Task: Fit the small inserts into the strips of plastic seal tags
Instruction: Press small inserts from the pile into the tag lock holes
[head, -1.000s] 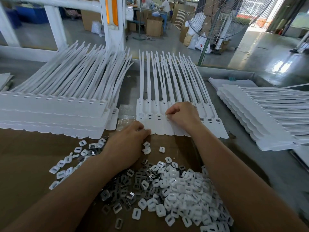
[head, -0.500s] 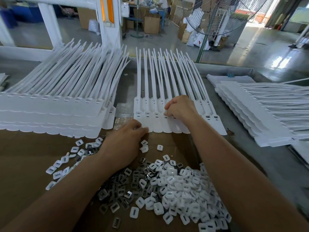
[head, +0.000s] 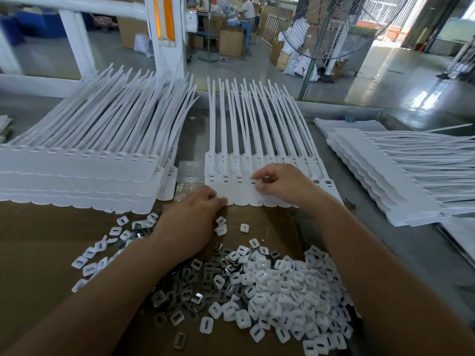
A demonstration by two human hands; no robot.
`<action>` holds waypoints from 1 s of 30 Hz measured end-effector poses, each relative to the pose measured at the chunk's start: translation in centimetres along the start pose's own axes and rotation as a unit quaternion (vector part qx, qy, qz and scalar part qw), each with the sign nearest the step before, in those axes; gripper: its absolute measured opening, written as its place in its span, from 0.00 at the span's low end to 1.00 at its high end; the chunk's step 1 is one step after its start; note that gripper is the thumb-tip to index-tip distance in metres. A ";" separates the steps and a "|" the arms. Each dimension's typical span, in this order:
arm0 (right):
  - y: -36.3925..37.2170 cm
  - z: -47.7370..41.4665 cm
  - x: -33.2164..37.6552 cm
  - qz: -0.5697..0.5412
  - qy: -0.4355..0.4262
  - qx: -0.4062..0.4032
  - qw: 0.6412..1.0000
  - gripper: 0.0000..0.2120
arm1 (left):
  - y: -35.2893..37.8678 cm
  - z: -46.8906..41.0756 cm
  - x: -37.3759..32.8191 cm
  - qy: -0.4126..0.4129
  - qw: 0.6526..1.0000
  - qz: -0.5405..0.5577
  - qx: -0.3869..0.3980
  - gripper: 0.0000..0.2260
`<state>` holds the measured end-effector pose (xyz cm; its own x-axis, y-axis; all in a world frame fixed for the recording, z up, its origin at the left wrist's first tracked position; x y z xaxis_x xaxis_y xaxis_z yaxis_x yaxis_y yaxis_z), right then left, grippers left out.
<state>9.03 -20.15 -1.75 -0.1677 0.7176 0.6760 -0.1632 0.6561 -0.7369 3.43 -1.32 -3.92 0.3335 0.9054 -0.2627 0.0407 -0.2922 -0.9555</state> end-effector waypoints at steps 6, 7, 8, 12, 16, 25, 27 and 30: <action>-0.3 2.1 1.1 0.017 -0.017 0.035 0.999 0.11 | 0.1 -0.1 0.1 -0.003 1.000 0.003 -0.001 0.22; -0.4 2.7 1.4 0.023 -0.026 0.040 0.999 0.09 | 0.2 -0.1 0.1 -0.005 1.000 0.003 0.001 0.22; -0.5 3.3 1.8 0.027 -0.031 0.052 0.998 0.06 | 0.2 -0.2 0.1 -0.008 1.000 0.003 0.003 0.22; -0.1 5.6 2.8 0.054 -0.039 0.166 0.984 0.06 | 0.3 -0.3 0.1 -0.015 1.000 0.007 0.000 0.21; 0.6 6.6 3.4 0.077 -0.045 0.226 0.970 0.05 | 0.2 -0.4 0.0 -0.017 1.000 0.006 0.002 0.21; 0.9 7.4 3.4 0.103 -0.050 0.234 0.965 0.08 | 0.2 -0.3 0.0 -0.018 1.000 0.006 0.003 0.21; 0.8 7.3 3.3 0.107 -0.050 0.233 0.965 0.08 | 0.2 -0.2 0.0 -0.015 1.000 0.008 0.001 0.21; 0.7 7.0 3.2 0.106 -0.052 0.220 0.968 0.09 | 0.2 0.0 0.0 -0.013 1.000 0.016 0.000 0.21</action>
<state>1.53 -19.06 -0.07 -0.3362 0.7827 0.5238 -0.5086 0.3172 -0.8005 3.49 -1.38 -4.12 0.3097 0.9036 -0.2960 0.0304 -0.3206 -0.9467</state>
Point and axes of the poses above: each hand's wrist, its own z-axis away from the middle knuckle, its own y-axis out of the palm, x = y × z, the point moved 3 cm from there along -z, towards the middle knuckle, and after that the axes turned 5 degrees about -y, right-handed, at the moved point
